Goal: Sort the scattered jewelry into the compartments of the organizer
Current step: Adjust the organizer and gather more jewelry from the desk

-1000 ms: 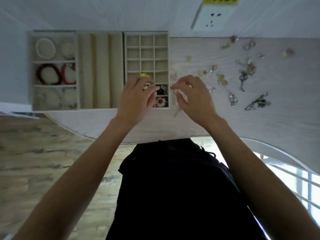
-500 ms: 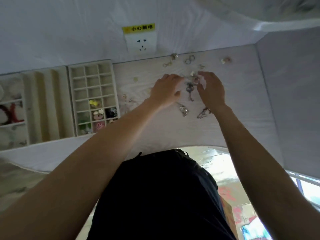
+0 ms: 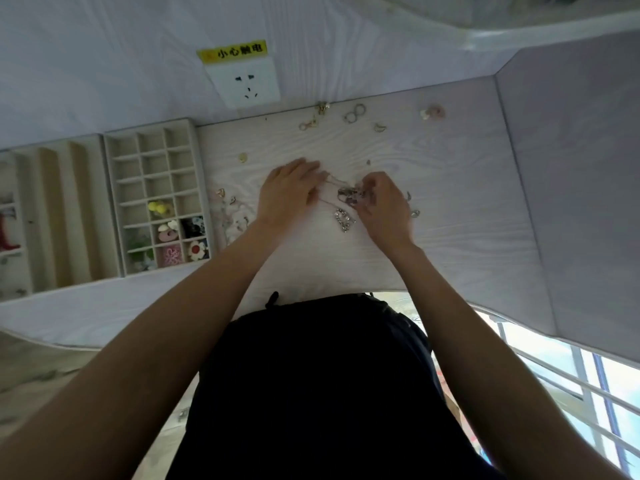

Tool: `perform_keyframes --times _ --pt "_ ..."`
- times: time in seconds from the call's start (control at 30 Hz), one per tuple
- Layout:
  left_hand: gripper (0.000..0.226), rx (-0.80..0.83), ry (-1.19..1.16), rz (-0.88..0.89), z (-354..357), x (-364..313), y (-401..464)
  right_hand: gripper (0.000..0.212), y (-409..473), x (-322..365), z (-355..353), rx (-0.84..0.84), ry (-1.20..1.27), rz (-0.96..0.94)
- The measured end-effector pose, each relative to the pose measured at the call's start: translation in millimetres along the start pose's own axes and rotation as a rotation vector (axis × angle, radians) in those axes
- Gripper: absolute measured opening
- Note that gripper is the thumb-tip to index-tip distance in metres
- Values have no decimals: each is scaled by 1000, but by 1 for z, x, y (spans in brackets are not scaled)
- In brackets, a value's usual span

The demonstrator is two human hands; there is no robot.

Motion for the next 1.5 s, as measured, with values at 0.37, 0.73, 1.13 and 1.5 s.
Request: perform_keyframes --times 0.37,0.73,1.13,1.5 --pt "37 -56 65 70 4 6 -13 46 4 -25 -20 148 -141 63" --pt "23 19 168 -92 -16 -4 13 18 36 15 5 192 -360 -182" --pt "24 122 345 -65 -13 -20 23 9 21 9 -13 137 126 14" --pt "17 165 322 5 -15 -25 25 13 20 15 -43 -63 187 -63"
Point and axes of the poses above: each hand's wrist, its own y-axis towards the middle knuckle, its own z-axis out of the palm, x = y × z, the point moved 4 cm from there along y, towards the middle knuckle, and after that the axes turned 12 degrees about -z, right-handed, at the moved point
